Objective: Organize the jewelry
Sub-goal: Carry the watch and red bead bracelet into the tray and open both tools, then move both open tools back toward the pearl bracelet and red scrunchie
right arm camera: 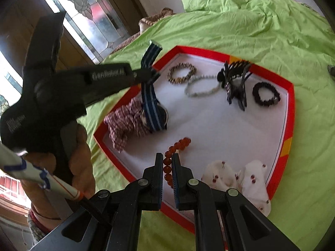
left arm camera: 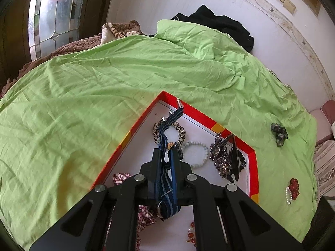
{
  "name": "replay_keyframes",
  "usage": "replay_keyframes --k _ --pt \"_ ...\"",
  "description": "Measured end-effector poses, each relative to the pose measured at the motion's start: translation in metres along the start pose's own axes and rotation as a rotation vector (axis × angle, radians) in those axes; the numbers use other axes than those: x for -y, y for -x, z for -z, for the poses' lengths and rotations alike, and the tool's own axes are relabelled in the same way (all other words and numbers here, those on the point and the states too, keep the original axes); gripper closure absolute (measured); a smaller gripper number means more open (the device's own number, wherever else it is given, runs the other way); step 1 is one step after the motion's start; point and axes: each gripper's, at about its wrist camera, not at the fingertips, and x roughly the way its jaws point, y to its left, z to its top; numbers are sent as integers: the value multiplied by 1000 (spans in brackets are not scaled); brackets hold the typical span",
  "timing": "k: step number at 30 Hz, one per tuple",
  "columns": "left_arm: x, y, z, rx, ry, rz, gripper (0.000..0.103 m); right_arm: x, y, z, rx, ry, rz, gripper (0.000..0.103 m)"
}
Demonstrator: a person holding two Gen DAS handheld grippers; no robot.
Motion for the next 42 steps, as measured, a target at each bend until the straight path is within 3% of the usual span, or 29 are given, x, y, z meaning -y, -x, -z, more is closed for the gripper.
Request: replay_keyframes --k 6,10,12,14,16,20,26,31,35,42 --pt "6 5 1 13 -14 1 94 -6 -7 12 -35 25 -11 94" --pt "8 16 2 44 -14 21 86 -8 -7 15 -41 34 -9 94" --pt "10 25 3 76 -21 27 78 -8 -5 16 -43 27 -19 94" --pt "12 33 4 109 -23 31 60 -8 -3 16 -36 30 -17 94" --pt "14 43 6 150 -27 37 51 -9 0 17 -32 36 -15 93" --pt "21 55 10 193 -51 18 43 -9 10 23 -20 44 -8 88" --pt "34 58 17 223 -111 -73 43 -3 31 35 13 45 12 75" --pt "42 59 23 226 -140 -86 43 10 47 41 42 22 33 71" --pt "51 61 29 233 -176 -100 43 28 61 43 72 -21 52 61" --pt "70 61 41 243 -256 -134 43 56 82 53 98 -78 77 60"
